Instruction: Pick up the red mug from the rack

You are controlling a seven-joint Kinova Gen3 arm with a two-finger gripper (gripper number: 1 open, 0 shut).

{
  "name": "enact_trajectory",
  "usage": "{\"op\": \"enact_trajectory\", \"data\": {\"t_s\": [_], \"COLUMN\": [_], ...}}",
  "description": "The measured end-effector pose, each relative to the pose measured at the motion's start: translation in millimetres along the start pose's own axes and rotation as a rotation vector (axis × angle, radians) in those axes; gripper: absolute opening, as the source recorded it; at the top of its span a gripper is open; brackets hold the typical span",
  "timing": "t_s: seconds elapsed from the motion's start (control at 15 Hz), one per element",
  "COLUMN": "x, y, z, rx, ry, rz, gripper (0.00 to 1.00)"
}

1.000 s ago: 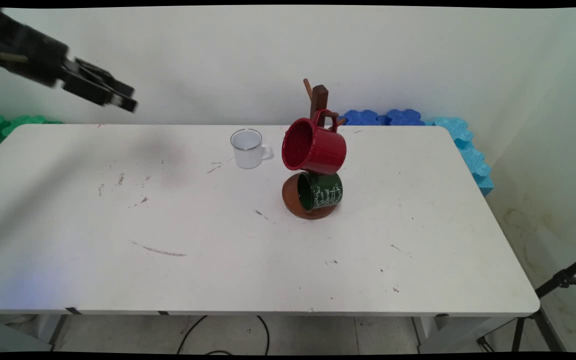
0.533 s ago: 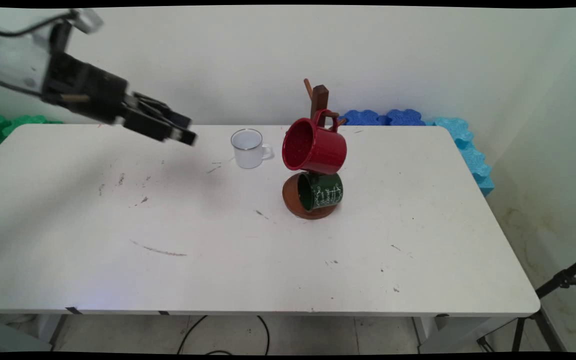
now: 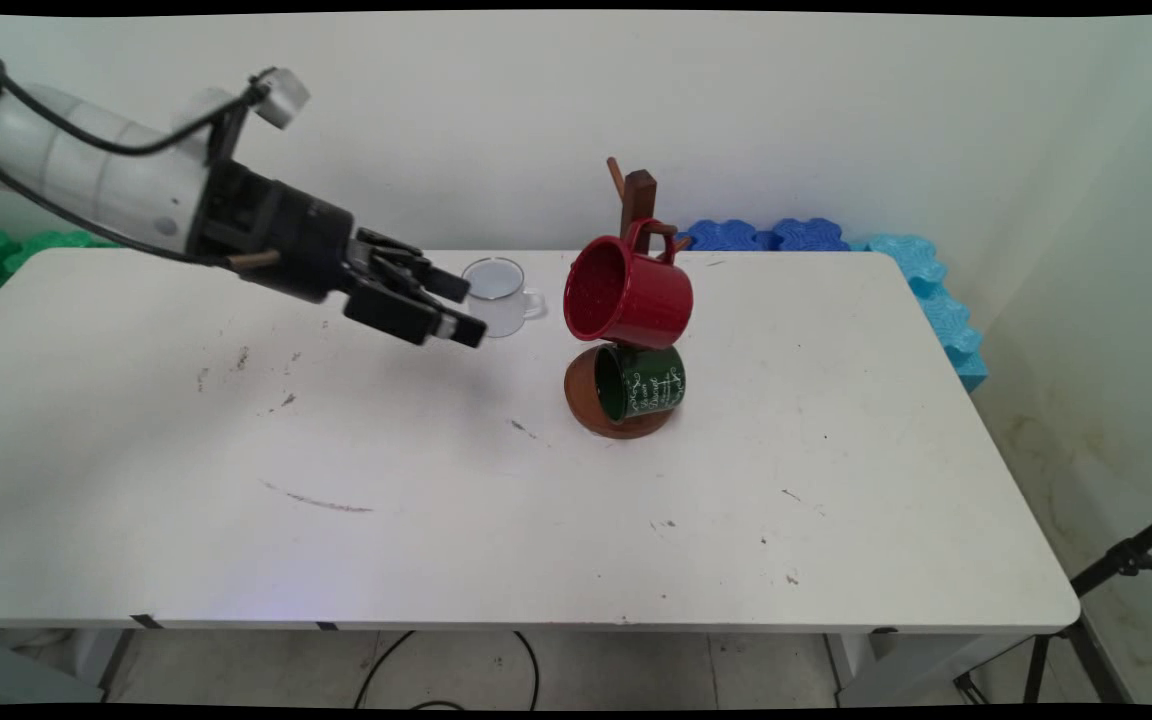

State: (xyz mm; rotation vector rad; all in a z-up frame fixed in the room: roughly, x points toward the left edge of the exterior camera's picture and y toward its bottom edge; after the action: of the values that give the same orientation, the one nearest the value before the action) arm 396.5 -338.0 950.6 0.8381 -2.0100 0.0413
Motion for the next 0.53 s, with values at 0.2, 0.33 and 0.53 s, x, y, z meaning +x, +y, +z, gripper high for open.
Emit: {"op": "enact_trajectory", "data": {"t_s": [0.2, 0.33, 0.53], "x": [2.4, 2.5, 8.3], "y": [9.1, 18.4, 27.5], "z": [15.1, 26.9, 48.0], "rx": [0.010, 0.022, 0.044], "ry": [0.015, 0.025, 0.035], "rz": [0.071, 0.118, 0.180], "gripper": [1.00, 1.00, 1.00]}}
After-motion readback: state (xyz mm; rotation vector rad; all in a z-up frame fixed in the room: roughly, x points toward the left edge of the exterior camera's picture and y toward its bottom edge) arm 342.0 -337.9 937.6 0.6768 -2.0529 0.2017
